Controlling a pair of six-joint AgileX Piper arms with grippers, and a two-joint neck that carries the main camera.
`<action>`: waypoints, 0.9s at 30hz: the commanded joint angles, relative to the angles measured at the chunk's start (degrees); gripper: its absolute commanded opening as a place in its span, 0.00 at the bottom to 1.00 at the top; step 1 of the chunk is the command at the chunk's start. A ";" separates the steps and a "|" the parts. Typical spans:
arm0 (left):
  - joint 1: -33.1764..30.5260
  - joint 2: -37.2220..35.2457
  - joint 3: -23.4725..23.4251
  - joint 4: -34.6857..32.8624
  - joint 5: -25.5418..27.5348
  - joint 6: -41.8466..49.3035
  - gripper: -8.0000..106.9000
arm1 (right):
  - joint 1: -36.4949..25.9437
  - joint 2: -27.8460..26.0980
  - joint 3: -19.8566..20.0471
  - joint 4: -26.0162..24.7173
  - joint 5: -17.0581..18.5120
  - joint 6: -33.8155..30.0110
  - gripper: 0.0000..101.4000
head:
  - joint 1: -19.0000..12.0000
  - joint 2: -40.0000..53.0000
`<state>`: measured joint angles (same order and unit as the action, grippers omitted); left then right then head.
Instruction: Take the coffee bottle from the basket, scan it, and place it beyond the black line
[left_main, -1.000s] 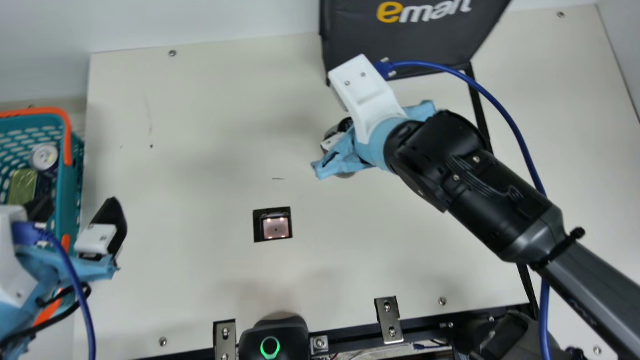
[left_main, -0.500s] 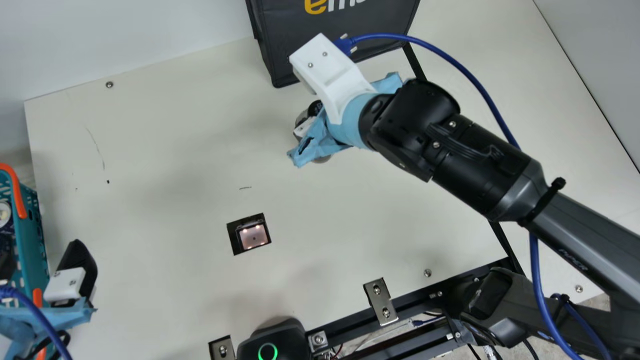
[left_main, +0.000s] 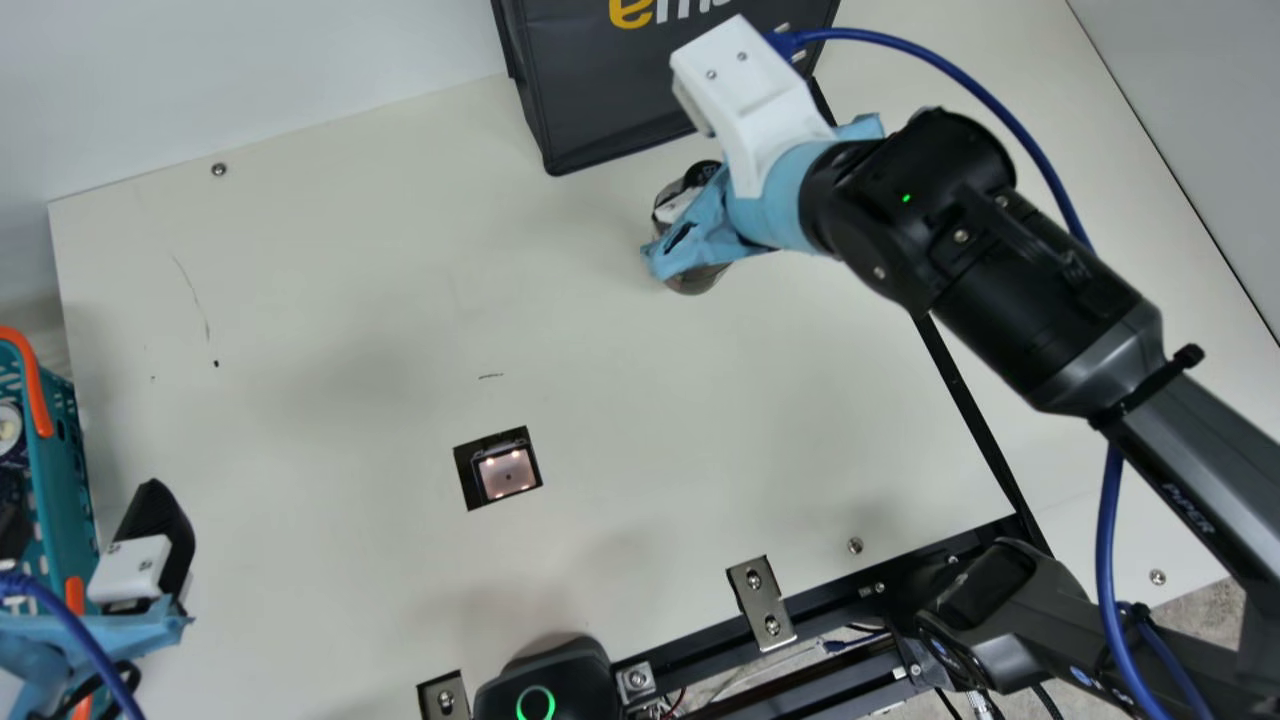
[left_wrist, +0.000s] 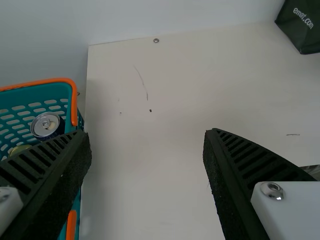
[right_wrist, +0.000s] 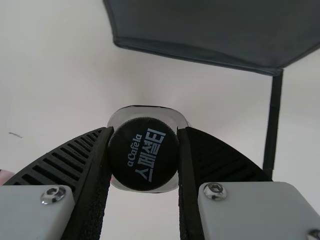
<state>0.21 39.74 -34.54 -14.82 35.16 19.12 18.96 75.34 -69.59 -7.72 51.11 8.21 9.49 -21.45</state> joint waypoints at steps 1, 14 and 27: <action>0.00 0.00 0.00 0.00 0.00 0.00 0.85 | -3.00 -0.04 -0.18 1.25 -0.22 -1.70 0.00 | -1.57 -0.13; 0.00 0.00 0.00 0.00 0.00 0.00 0.85 | -17.71 0.05 -0.57 9.17 -0.69 -11.39 0.00 | -1.57 -0.13; 0.00 0.00 0.00 0.00 0.00 0.00 0.85 | -31.59 0.89 0.25 15.87 -1.31 -19.94 0.00 | -1.57 -0.13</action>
<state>0.21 39.74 -34.54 -14.82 35.16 19.12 -10.84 76.12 -69.34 7.41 49.70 -10.88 9.49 -21.53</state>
